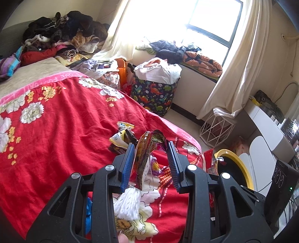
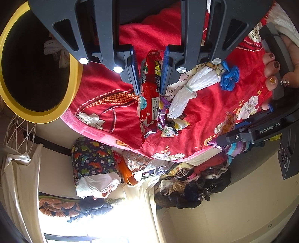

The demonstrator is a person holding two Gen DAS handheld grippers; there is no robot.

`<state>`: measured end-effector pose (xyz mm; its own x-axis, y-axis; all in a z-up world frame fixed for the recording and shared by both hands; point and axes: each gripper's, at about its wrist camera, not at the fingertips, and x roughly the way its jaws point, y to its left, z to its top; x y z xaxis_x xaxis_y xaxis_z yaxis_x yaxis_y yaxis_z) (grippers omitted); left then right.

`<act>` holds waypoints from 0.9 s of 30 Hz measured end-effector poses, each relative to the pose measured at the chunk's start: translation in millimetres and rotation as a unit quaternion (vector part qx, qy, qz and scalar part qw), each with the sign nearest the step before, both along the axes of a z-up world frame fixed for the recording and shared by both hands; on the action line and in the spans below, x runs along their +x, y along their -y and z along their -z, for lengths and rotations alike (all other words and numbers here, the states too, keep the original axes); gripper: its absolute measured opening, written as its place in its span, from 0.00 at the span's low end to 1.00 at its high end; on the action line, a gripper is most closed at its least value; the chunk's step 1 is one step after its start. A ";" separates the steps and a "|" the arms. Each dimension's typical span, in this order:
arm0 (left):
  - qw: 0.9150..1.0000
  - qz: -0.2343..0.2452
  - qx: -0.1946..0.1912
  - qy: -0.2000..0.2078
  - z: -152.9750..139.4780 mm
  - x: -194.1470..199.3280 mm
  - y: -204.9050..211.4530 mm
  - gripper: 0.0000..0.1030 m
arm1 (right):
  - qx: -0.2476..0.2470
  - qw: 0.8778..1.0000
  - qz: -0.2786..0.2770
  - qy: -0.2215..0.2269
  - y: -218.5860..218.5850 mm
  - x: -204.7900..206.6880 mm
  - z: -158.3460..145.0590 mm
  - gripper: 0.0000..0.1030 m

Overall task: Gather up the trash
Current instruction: 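Carry the red wrapper and gold foil wrapper over the yellow-rimmed bin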

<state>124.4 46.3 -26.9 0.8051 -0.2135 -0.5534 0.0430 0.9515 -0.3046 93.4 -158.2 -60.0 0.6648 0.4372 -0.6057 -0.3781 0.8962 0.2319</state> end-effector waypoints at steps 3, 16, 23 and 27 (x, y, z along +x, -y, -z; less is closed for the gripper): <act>1.000 0.009 0.001 0.002 -1.6 -0.8 6.5 0.28 | 0.002 1.000 0.007 0.003 4.9 0.6 -2.0 0.20; 0.999 0.043 0.002 0.011 -8.3 -2.7 34.5 0.28 | 0.009 0.999 0.044 0.018 35.4 3.0 -10.1 0.20; 0.998 0.060 0.004 0.014 -11.1 -3.4 48.1 0.28 | 0.014 0.997 0.066 0.020 52.0 4.1 -11.4 0.20; 0.998 0.067 0.005 0.017 -13.0 -3.9 56.3 0.28 | 0.018 0.997 0.079 0.019 62.4 5.2 -10.6 0.20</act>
